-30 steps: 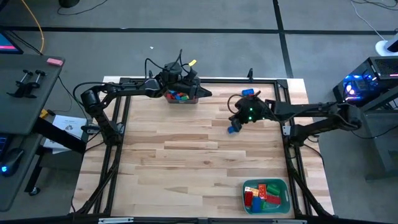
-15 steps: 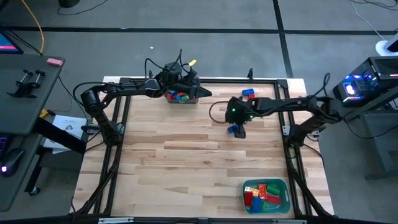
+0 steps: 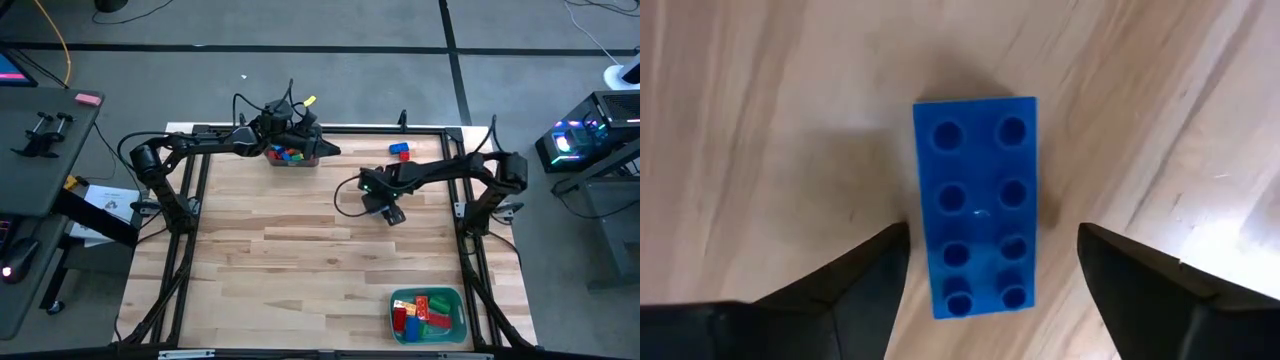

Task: Sort blocks by size
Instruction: Put the blue game piece into the green bin

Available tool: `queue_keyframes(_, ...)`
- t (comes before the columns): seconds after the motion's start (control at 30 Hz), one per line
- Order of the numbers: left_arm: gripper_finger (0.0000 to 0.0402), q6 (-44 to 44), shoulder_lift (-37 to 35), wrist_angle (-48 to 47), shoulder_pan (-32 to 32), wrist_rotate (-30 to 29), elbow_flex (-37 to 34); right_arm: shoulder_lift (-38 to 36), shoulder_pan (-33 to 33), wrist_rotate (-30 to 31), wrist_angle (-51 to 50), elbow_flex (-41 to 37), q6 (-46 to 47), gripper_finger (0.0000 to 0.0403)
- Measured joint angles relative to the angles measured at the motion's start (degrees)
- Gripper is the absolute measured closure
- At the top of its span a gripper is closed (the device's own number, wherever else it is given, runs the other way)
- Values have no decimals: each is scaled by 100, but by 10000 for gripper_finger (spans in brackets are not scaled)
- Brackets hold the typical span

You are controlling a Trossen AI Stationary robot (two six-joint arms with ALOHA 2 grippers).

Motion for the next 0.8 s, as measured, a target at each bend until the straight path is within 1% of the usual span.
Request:
queue_keyframes(0.1,231,0,0,0,31,0,0,108,2,64,41,9,-43,120)
queue_keyframes(0.2,231,0,0,1,66,2,0,162,49,76,24,11,-40,146)
queue_keyframes(0.27,231,-11,0,44,109,35,0,165,113,137,-3,11,-2,179)
queue_keyframes(0.4,231,-24,-4,66,224,60,0,160,283,324,-57,18,362,268)
queue_keyframes(0.5,231,-149,-4,83,344,59,0,105,375,392,-143,14,874,266)
queue_keyframes(0.6,231,-162,-3,83,453,57,0,-126,417,423,-333,-7,1438,266)
queue_keyframes(0.73,231,-291,-4,88,579,88,0,-816,415,443,-872,-9,2309,266)
queue_keyframes(0.8,231,-302,-2,85,601,133,0,-1247,457,301,-1120,-9,2845,266)
